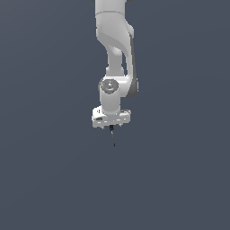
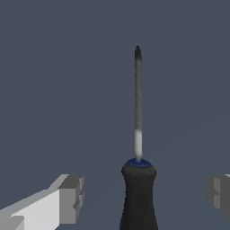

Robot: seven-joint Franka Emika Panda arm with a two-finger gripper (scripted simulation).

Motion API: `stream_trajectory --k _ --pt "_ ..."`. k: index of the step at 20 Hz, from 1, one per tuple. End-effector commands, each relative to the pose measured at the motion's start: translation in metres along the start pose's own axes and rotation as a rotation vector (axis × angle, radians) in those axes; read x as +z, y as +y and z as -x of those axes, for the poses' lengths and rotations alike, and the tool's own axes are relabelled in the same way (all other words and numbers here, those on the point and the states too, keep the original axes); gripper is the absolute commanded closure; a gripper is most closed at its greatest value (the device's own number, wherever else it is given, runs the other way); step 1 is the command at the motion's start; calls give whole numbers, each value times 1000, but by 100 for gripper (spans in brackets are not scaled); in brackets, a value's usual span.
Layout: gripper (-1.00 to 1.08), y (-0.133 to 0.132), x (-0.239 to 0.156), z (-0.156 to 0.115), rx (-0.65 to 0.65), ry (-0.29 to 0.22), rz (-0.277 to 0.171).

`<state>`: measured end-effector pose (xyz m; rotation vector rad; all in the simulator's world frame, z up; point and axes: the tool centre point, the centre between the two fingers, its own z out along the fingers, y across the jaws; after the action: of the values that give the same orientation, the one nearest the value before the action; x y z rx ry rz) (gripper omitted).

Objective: Pick up the object and move it to a goal position.

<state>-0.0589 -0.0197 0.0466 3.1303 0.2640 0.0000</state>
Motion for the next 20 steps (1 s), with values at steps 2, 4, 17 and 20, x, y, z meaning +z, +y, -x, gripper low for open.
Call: stream_trajectory --k 2,4,17,20 --pt "-92 0 17 1 -1 0 0" --pt "-92 0 25 1 -1 0 0" --pt "108 0 34 0 -2 0 0" --pt "108 0 34 0 -2 0 0"
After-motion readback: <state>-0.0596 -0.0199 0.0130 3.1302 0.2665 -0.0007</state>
